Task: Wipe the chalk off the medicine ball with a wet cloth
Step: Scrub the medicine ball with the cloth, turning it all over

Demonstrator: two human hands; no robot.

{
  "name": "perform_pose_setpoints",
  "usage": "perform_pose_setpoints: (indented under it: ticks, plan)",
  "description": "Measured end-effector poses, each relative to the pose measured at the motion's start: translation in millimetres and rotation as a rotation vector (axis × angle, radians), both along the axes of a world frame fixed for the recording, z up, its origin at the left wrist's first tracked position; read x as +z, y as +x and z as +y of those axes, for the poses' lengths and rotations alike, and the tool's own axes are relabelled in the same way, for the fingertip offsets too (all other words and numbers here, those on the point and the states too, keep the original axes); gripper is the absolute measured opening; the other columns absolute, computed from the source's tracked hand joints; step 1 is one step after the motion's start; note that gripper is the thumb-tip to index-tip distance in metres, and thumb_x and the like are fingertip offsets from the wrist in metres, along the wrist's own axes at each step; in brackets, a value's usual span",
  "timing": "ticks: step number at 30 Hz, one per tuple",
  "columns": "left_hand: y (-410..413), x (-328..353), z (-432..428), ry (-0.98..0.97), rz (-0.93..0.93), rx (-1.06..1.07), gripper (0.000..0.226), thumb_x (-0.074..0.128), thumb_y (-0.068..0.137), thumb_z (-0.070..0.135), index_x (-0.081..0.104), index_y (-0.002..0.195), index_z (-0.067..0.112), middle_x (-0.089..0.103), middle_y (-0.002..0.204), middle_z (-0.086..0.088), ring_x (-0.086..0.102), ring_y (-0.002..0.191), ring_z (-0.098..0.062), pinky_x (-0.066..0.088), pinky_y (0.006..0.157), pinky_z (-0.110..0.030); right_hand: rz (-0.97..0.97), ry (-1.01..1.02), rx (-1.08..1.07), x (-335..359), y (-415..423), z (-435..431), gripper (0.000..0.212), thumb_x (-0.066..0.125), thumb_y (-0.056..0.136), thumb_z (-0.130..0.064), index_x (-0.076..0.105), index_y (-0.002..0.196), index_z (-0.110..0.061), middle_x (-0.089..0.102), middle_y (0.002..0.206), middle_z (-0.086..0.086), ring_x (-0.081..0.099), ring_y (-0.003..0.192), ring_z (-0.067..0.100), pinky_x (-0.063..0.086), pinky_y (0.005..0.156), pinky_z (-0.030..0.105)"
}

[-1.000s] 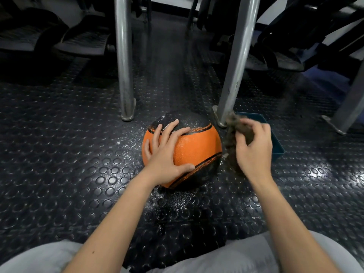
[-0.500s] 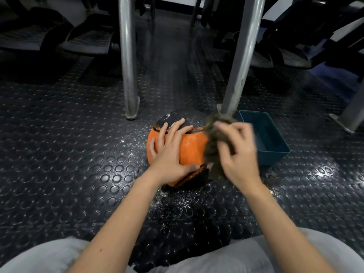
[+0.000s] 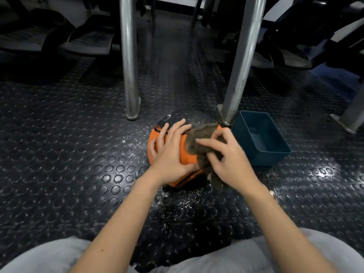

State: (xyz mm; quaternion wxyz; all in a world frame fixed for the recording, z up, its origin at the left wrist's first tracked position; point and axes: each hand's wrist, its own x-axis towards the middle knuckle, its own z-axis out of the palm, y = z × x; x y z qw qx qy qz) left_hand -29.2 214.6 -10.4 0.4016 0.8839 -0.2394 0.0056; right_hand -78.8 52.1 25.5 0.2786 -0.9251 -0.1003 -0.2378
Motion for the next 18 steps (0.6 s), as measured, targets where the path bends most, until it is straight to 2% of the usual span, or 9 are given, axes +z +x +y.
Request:
perform_pose_setpoints:
  ticks: [2,6,8,10,12,13,14,16,18]
  plan:
    - [-0.5,-0.9,-1.0,0.011,0.001,0.005,0.101,0.08,0.061,0.053,0.019,0.141,0.044,0.004,0.147,0.035,-0.011,0.133,0.009,-0.008,0.112,-0.037,0.129,0.032,-0.076,-1.9,2.7,-7.9,0.039,0.058,0.081,0.003,0.07,0.106,-0.024,0.041,0.1,-0.007,0.046,0.092,0.003,0.037,0.083,0.013]
    - [-1.7,-2.7,-3.6,0.044,-0.009,-0.006,0.102,0.078,0.067,0.051,0.014,0.145,0.04,-0.001,0.153,0.029,-0.014,0.139,0.001,-0.01,0.111,-0.041,0.209,-0.154,-0.527,10.1,-0.8,-34.5,0.035,0.053,0.088,-0.007,0.065,0.117,-0.021,0.039,0.101,-0.003,0.047,0.091,0.017,0.037,0.075,0.027]
    - [-1.8,-2.9,-2.9,0.053,-0.006,0.006,0.101,0.079,0.066,0.052,0.015,0.144,0.041,0.001,0.152,0.029,-0.013,0.135,0.005,-0.01,0.111,-0.039,0.058,-0.023,-0.506,16.4,-2.8,-28.7,0.034,0.055,0.087,-0.005,0.065,0.117,-0.018,0.041,0.103,-0.003,0.042,0.089,0.008,0.039,0.078,0.024]
    - [-1.1,-2.4,-1.7,0.045,-0.006,0.022,0.1,0.079,0.063,0.054,0.018,0.142,0.043,0.006,0.148,0.033,-0.01,0.13,0.011,-0.007,0.11,-0.035,-0.05,0.058,-0.289,14.5,-2.6,-15.5,0.035,0.058,0.083,0.001,0.067,0.112,-0.015,0.043,0.102,-0.002,0.041,0.091,0.002,0.036,0.083,0.009]
    - [-0.3,0.7,-0.4,-0.002,-0.015,0.037,0.096,0.068,0.056,0.067,0.025,0.139,0.045,0.009,0.14,0.04,-0.004,0.126,0.013,-0.004,0.105,-0.028,0.017,0.046,-0.068,5.8,0.0,-7.3,0.039,0.061,0.079,0.004,0.069,0.108,-0.021,0.044,0.098,-0.004,0.044,0.091,0.001,0.033,0.085,0.004]
    - [0.6,2.6,0.3,-0.023,-0.018,0.046,0.092,0.058,0.054,0.074,0.028,0.137,0.047,0.01,0.137,0.042,-0.001,0.123,0.014,-0.002,0.103,-0.026,0.087,0.055,-0.044,3.1,2.1,-8.3,0.043,0.061,0.079,0.004,0.069,0.106,-0.028,0.044,0.095,-0.006,0.046,0.091,0.001,0.035,0.087,0.006]
    - [1.8,3.9,1.3,-0.033,-0.015,0.055,0.088,0.051,0.054,0.077,0.031,0.135,0.049,0.013,0.135,0.043,0.001,0.12,0.014,0.0,0.102,-0.027,0.153,0.065,-0.086,2.2,4.2,-13.7,0.045,0.061,0.079,0.004,0.068,0.104,-0.033,0.044,0.093,-0.008,0.048,0.091,0.002,0.038,0.089,0.012]
    - [4.3,7.0,2.4,-0.032,-0.011,0.058,0.078,0.05,0.058,0.077,0.036,0.131,0.051,0.019,0.132,0.043,0.006,0.117,0.013,0.004,0.103,-0.029,0.294,-0.032,-0.308,5.3,3.0,-30.8,0.04,0.057,0.083,-0.002,0.068,0.106,-0.034,0.044,0.094,-0.007,0.051,0.095,0.012,0.042,0.088,0.028]
    - [5.1,10.0,3.4,-0.057,-0.036,0.081,0.073,0.059,0.065,0.071,0.037,0.131,0.05,0.025,0.13,0.037,0.014,0.122,0.005,0.008,0.101,-0.03,0.371,-0.072,-0.477,10.0,-3.9,-44.9,0.035,0.055,0.086,-0.007,0.066,0.111,-0.028,0.043,0.099,-0.004,0.051,0.098,0.019,0.038,0.08,0.029]
